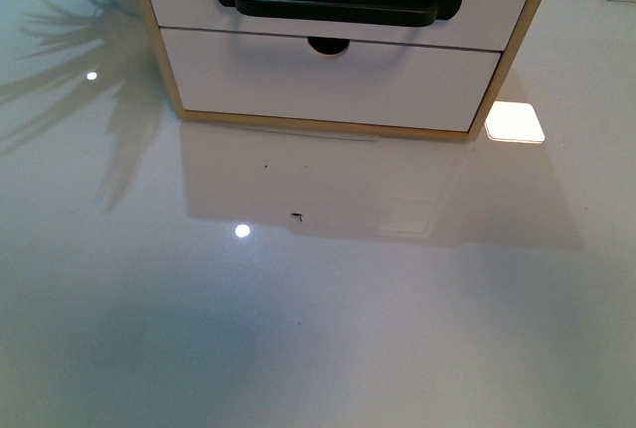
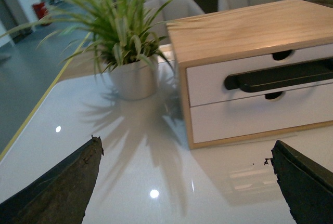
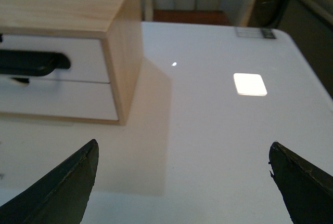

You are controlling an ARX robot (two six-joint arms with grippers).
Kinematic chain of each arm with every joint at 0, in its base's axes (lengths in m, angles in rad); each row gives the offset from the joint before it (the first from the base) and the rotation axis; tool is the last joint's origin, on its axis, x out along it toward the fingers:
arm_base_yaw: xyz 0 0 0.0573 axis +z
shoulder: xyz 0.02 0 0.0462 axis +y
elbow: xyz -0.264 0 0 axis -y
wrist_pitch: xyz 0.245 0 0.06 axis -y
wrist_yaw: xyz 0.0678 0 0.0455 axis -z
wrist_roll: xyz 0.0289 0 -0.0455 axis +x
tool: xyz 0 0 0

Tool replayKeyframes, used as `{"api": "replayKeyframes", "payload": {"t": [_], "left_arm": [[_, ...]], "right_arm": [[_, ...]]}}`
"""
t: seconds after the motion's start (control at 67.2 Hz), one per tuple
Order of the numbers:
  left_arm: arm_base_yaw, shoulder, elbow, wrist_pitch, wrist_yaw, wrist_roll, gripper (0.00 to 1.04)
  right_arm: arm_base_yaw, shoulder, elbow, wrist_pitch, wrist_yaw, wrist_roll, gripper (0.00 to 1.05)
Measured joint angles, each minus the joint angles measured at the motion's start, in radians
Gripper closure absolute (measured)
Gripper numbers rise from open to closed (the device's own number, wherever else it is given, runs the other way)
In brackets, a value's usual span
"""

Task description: Pull drawer

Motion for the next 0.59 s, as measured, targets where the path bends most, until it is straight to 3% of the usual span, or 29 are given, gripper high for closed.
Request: {"api": "replayKeyframes", "payload": {"t": [0.104,0.193,0.327,0.595], "left_arm": [[-0.022,0.264,0.091,0.15,0.129,0.173,0.07],[-0.029,0.44,0.171,0.182,0.214,0.285,0.07],[-0.056,0.647,0.326,0.084,0.322,0.45,0.07],[-0.149,0.861,0.578,-0.116,0.344,0.743,0.07]], "right_arm": [[0.016,0.21,0.119,-0.002,-0.089,-0.153,0.09],[0.031,0.336,0.212,-0.035,-0.154,-0.251,0.09],[0.082,0.502,0.361,-0.148,-0.227,-0.412,0.09],[0.213,0.705,0.531,-0.28,-0.25,-0.647,0.09]]}}
